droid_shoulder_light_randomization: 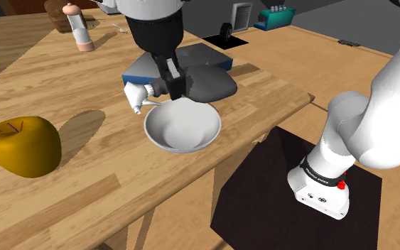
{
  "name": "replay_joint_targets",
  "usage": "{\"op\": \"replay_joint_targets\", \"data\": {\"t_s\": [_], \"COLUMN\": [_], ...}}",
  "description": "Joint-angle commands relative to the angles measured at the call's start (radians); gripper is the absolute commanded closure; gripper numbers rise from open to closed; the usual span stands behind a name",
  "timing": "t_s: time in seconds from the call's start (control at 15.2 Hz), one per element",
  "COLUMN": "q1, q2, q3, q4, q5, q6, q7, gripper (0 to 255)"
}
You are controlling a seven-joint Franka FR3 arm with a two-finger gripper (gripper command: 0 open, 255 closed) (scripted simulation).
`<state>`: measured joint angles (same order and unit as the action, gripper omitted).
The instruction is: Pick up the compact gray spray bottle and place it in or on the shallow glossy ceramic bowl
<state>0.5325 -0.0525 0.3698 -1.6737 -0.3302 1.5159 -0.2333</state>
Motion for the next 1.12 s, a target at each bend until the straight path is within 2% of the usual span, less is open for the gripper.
{"op": "replay_joint_targets", "data": {"t_s": [0.0, 0.66, 1.06], "q1": [0.0, -0.002, -0.002], "q2": [-0.018, -0.028, -0.028], "q3": [-0.001, -0.005, -0.005], "q4": [-0.047, -0.19, -0.194], "q5": [0.007, 0.008, 0.007], "q6": [0.028, 0.157, 0.162], "q7": [0.009, 0.045, 0.047], "gripper": [255, 255, 255]}}
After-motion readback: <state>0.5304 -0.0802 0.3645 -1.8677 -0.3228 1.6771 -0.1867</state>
